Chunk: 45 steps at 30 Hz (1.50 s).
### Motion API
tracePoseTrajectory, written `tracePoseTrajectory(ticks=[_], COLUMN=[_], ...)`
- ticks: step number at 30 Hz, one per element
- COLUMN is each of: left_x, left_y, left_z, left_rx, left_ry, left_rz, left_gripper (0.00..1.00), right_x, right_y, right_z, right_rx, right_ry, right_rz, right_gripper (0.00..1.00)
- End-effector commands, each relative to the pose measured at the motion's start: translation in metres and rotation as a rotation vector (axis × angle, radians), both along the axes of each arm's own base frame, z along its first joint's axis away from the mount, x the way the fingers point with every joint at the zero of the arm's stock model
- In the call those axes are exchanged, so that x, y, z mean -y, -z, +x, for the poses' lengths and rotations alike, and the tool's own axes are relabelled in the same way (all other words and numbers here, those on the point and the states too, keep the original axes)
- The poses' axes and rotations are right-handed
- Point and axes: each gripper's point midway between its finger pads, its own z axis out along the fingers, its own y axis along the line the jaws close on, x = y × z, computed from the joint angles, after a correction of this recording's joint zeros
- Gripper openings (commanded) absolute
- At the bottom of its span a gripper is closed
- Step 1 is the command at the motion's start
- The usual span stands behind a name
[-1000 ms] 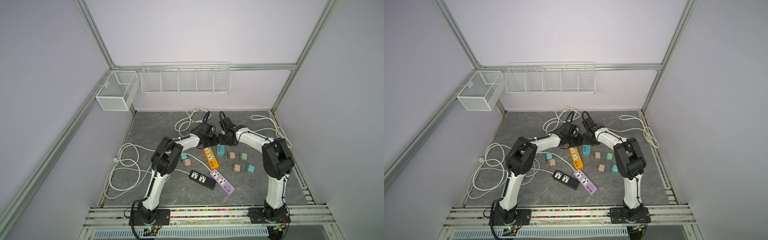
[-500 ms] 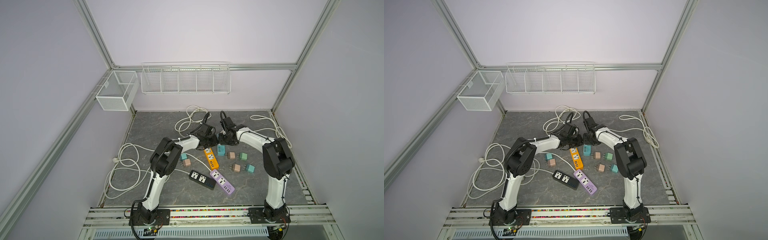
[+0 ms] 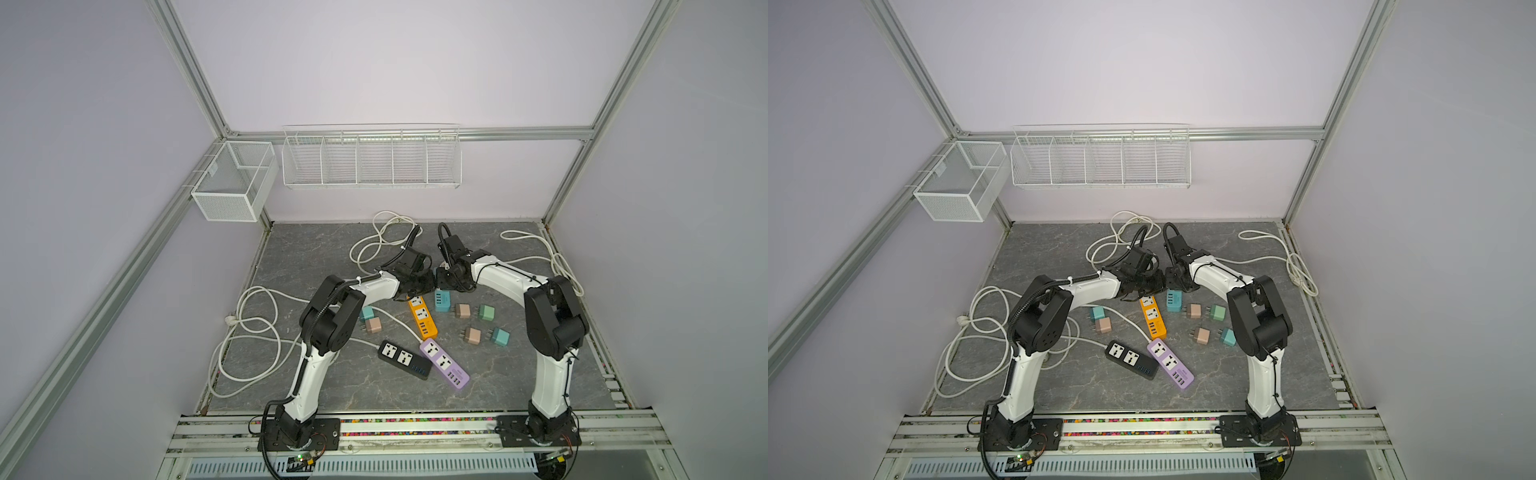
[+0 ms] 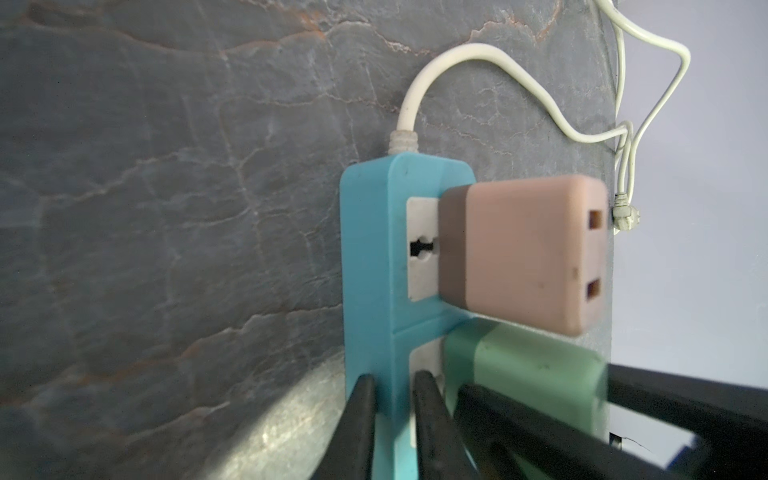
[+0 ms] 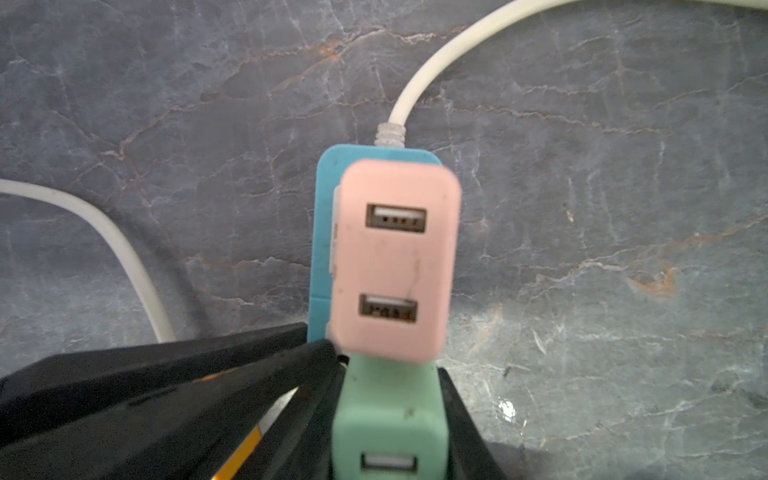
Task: Pull the plug off the socket
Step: 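Pull mint adapter from teal strip with right gripper while left holds strip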
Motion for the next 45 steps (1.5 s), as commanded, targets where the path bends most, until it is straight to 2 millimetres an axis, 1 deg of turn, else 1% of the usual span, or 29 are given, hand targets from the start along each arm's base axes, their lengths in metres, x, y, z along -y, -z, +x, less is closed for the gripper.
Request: tracePoseTrajectory(ticks=[1,4,7,9,10,12,16,19,22,26,28,30,33,37,39,41,43,45], left_x=[-0.021,-0.019,-0.023,-0.023,-0.023,-0.024,-0.024,-0.021,-0.019,-0.018,-0.017,-0.017,-0.017,-0.016,-0.014,-0.012,-0.010,-0.009], left_y=[0.052,0.054,0.055,0.057,0.057,0.058,0.058,0.059,0.056,0.049,0.045,0.042,0.040,0.038,0.034,0.028,0.020,0.010], left_z=[-0.037,-0.038,-0.036,-0.038,-0.039,-0.040,-0.042,-0.041,-0.040,-0.038,-0.037,-0.036,-0.036,-0.036,-0.035,-0.033,-0.030,-0.028], left_rx=[-0.141,-0.146,-0.137,-0.142,-0.145,-0.147,-0.151,-0.157,-0.152,-0.136,-0.128,-0.121,-0.120,-0.118,-0.112,-0.103,-0.087,-0.069], left_ry=[0.007,0.008,-0.018,-0.020,-0.016,-0.018,-0.017,-0.014,-0.017,-0.022,-0.022,-0.024,-0.023,-0.021,-0.021,-0.019,-0.017,-0.018], left_rz=[0.145,0.142,0.147,0.146,0.144,0.145,0.135,0.125,0.114,0.106,0.098,0.096,0.094,0.090,0.082,0.071,0.063,0.057], left_gripper=[0.19,0.19,0.19,0.19,0.19,0.19,0.19,0.19,0.19,0.19,0.19,0.19,0.19,0.19,0.19,0.21,0.26,0.28], right_x=[-0.002,-0.010,-0.028,-0.033,-0.032,-0.024,-0.007,-0.002,-0.008,-0.015,-0.023,-0.024,-0.018,-0.006,-0.002,0.002,0.008,0.011], right_y=[-0.018,-0.019,-0.016,-0.017,-0.018,-0.021,-0.021,-0.019,-0.018,-0.021,-0.020,-0.020,-0.030,-0.056,-0.066,-0.075,-0.081,-0.088], right_z=[0.006,0.004,-0.001,-0.001,-0.001,0.001,0.005,0.003,0.001,-0.002,-0.003,-0.004,-0.001,0.001,0.000,-0.004,-0.007,-0.012], right_rx=[0.027,0.028,0.025,0.033,0.039,0.051,0.033,0.026,0.026,0.047,0.045,0.040,0.063,0.109,0.120,0.122,0.126,0.133], right_ry=[-0.006,-0.016,-0.056,-0.074,-0.079,-0.062,-0.017,-0.008,-0.015,-0.031,-0.043,-0.046,-0.040,-0.018,-0.013,-0.006,0.009,0.010], right_rz=[0.029,0.035,0.031,0.010,-0.002,-0.026,0.022,0.016,0.035,0.010,0.021,0.013,-0.003,0.022,0.045,0.077,0.113,0.160], right_gripper=[0.28,0.27,0.27,0.26,0.26,0.26,0.26,0.25,0.24,0.24,0.24,0.23,0.23,0.24,0.24,0.24,0.24,0.24])
